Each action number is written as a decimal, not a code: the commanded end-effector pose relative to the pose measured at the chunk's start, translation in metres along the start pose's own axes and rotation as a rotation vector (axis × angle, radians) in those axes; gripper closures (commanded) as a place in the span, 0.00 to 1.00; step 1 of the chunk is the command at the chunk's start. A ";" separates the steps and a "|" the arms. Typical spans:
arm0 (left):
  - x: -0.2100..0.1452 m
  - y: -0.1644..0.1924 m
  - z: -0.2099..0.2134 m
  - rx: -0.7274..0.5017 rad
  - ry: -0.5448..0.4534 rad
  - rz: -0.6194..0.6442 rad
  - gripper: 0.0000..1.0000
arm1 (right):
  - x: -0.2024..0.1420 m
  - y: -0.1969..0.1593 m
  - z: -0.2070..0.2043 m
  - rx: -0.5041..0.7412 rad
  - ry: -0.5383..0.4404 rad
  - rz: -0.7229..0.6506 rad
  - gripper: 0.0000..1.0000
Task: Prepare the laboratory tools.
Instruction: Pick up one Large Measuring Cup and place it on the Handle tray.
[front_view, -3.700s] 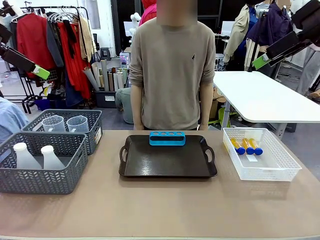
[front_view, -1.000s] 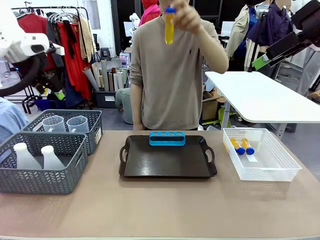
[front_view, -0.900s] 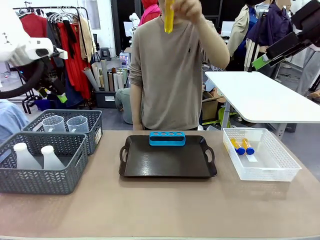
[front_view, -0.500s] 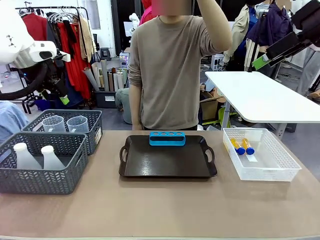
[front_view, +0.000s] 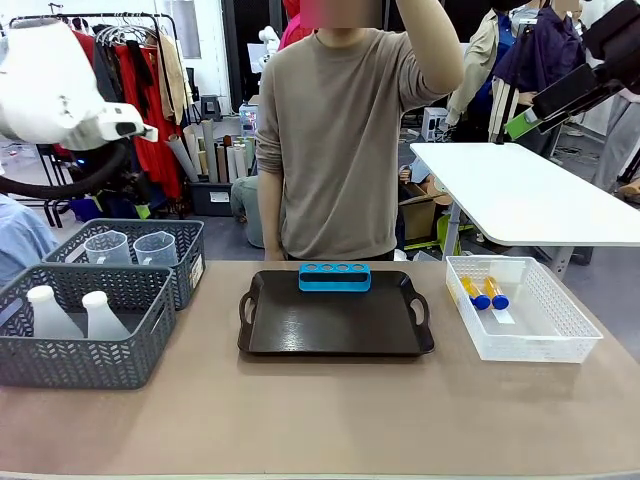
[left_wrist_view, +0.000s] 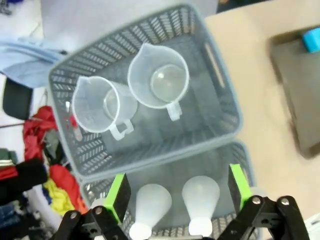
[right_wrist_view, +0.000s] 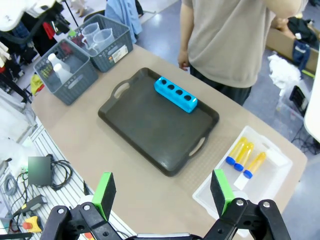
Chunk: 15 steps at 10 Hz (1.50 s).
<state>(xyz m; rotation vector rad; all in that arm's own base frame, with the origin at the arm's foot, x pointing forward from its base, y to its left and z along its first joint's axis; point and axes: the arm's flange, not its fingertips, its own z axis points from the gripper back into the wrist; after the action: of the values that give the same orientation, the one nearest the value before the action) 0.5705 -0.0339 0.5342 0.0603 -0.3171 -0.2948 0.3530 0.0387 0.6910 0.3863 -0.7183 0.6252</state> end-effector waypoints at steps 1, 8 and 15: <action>0.034 0.009 -0.023 0.054 0.069 0.098 0.00 | 0.000 0.000 0.000 0.012 -0.005 0.003 0.00; 0.021 0.033 -0.119 -0.066 0.159 0.106 0.00 | 0.000 0.000 0.000 0.012 -0.005 0.003 0.00; 0.018 0.025 -0.162 -0.089 0.167 0.059 0.00 | 0.000 0.000 0.000 0.012 -0.005 0.003 0.00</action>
<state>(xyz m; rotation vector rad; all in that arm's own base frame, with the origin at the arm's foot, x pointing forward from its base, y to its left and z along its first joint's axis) 0.6439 -0.0165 0.3874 0.0028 -0.1212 -0.2263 0.3531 0.0386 0.6909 0.3862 -0.7179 0.6249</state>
